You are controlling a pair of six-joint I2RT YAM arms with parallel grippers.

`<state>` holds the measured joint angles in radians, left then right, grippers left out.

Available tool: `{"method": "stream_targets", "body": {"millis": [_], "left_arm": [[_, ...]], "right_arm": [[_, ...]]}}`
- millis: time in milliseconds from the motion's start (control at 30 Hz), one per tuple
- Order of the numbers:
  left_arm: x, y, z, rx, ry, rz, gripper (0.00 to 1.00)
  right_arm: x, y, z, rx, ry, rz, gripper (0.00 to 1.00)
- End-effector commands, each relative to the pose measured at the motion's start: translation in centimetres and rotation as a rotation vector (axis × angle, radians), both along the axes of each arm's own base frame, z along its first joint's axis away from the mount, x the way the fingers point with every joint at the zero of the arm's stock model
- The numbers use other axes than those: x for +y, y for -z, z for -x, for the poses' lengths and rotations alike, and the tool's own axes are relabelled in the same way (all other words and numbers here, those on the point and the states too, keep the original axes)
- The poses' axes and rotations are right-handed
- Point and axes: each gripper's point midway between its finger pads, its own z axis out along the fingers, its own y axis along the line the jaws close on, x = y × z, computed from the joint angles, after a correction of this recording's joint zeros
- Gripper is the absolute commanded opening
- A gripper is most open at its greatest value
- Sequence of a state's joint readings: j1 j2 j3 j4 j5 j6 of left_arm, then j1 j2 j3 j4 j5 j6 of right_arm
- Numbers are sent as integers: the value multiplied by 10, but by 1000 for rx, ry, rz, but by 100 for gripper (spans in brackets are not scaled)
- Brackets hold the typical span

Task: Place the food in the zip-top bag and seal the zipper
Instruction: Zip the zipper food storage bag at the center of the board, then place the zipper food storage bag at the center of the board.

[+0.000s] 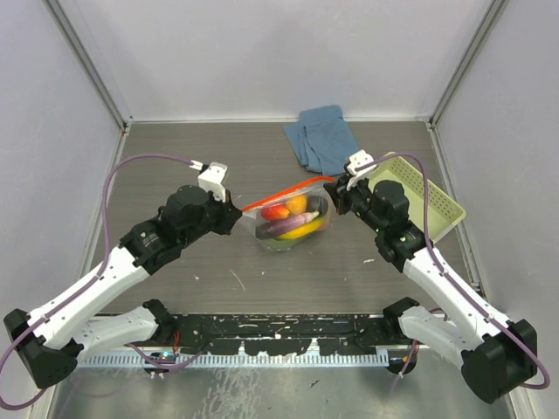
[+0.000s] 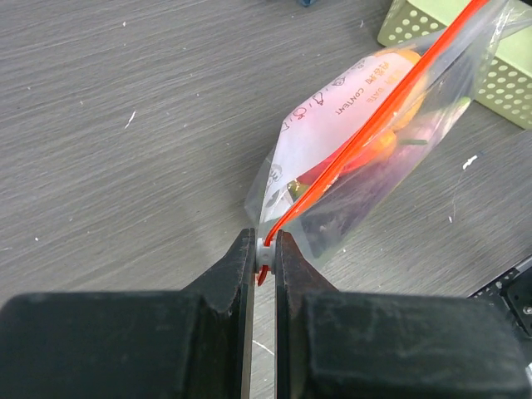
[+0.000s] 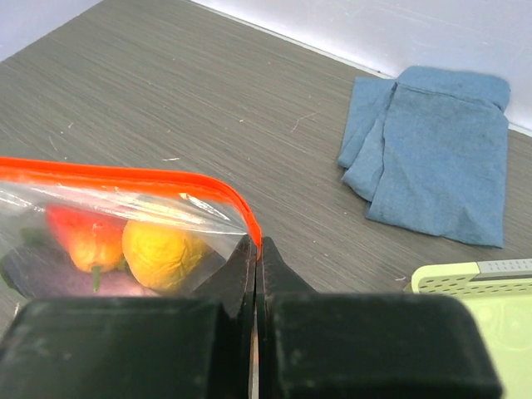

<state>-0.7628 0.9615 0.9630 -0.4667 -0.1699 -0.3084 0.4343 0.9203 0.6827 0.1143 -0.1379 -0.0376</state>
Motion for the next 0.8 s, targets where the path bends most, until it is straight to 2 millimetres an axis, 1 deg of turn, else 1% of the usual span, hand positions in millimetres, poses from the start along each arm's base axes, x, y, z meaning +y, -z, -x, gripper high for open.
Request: {"method": "stream_targets", "body": {"millis": [0,67,200,267,367,433,500,567,633,767], "left_arm": [[42,12,8,44,-153,-59,0],[40,17,15,77,-126,-55,0],[52,18,29,121,-138,-88,0],[53,16,35,130,-127,-71,0],[43,20,44,175,-87,-25,0],[32,25,44,199,-66,13,0],[27,34,37,209,-75,7,0],[30,44,28,216,-125,-32,0],[35,50,14,204,-191,-60,0],[44,60,-14,195,-299,-93,1]], "right_arm": [[-40,-36,-27,-51,221,10,1],[-41,-36,-27,-24,229,16,1],[-39,-47,-16,0,199,18,1],[-37,-52,-9,15,171,20,1],[-31,-50,0,70,134,9,1],[-24,-41,1,122,104,6,1],[-21,-30,-4,176,108,8,1],[-20,-17,-15,217,137,19,1],[-18,1,-31,248,164,24,1],[-12,21,-68,255,226,8,1]]}}
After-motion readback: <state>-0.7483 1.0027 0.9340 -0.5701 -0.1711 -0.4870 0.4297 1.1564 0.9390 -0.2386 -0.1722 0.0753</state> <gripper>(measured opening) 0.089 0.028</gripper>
